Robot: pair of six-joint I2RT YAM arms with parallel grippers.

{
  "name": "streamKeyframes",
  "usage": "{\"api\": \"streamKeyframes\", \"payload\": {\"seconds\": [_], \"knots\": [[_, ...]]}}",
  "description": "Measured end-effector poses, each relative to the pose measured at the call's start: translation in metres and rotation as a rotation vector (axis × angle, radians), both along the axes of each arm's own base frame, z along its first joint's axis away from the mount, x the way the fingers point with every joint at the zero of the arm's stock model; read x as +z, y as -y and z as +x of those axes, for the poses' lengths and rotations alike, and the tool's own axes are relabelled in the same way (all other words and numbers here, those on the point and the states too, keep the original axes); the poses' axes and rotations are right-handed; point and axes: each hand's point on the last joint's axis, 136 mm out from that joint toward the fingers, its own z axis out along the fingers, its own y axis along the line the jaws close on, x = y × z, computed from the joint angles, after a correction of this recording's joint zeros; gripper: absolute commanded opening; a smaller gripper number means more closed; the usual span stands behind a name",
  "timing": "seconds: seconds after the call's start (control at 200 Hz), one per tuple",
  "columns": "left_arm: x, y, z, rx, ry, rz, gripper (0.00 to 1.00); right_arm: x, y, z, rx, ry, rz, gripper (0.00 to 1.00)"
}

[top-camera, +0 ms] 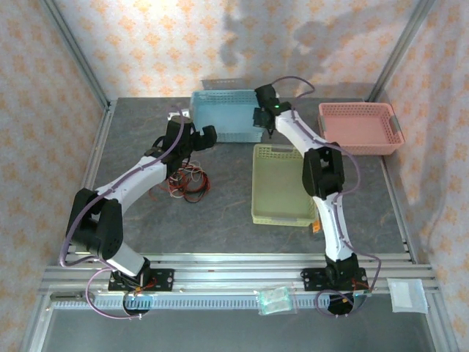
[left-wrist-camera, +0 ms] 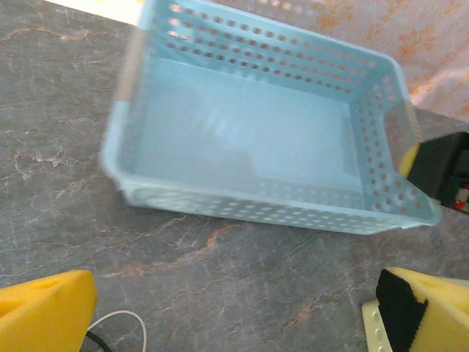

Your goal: Untangle the cables

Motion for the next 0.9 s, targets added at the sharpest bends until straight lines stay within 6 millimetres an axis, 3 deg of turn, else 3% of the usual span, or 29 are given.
{"api": "streamKeyframes", "payload": {"seconds": [0.11,0.205,0.33,0.421,0.531,0.601,0.701,0.901], "knots": [[-0.005,-0.003,-0.003,-0.006,-0.018,0.035,0.99,-0.005,-0.037,0.001,0.085,0.012,0.022,0.21],[-0.009,-0.007,-0.005,-0.003,-0.031,0.067,0.99,-0.008,-0.053,0.007,0.115,0.025,0.052,0.38],[-0.014,-0.012,-0.008,-0.004,-0.050,0.115,0.98,-0.001,-0.056,0.020,0.125,0.052,0.081,0.59],[-0.016,-0.016,-0.010,-0.019,-0.067,0.161,0.98,0.014,-0.055,0.026,0.120,0.084,0.102,0.63],[-0.004,-0.020,-0.002,-0.047,-0.054,0.217,0.98,0.034,-0.048,0.024,0.105,0.104,0.112,0.68],[0.007,-0.018,0.009,-0.070,-0.030,0.248,0.99,0.044,-0.041,0.009,0.098,0.093,0.114,0.73],[0.016,-0.008,0.025,-0.137,-0.002,0.286,0.97,0.064,-0.025,-0.028,0.090,0.087,0.121,0.76],[-0.002,0.020,0.043,-0.328,-0.027,0.349,0.94,0.121,0.008,-0.098,0.071,0.194,0.187,0.81]]}}
